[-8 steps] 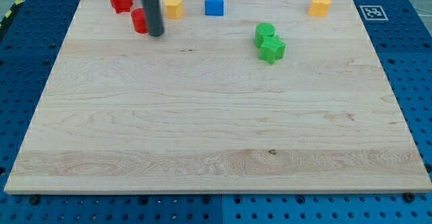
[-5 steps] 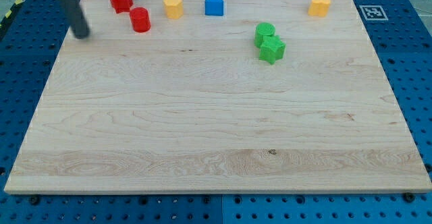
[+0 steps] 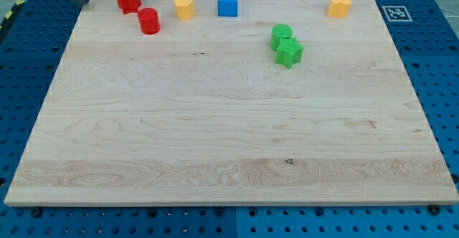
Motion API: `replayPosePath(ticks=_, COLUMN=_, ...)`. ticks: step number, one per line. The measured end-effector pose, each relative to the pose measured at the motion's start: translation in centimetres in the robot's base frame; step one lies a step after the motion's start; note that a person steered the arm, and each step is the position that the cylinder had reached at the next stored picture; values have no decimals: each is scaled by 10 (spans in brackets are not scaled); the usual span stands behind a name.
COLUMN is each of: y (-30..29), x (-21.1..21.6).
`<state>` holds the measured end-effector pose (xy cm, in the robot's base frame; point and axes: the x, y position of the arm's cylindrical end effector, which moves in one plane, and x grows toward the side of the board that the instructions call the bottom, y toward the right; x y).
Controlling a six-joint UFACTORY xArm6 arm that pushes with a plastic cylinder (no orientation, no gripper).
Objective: Place the red blocks to the bottom diagonal left of green circle
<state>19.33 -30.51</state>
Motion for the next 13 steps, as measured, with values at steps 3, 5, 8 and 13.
replayPosePath(ticks=3, y=150, x=85)
replayPosePath(ticks=5, y=183, x=146)
replayPosePath(ticks=8, y=18, x=55)
replayPosePath(ticks=13, y=238, x=90)
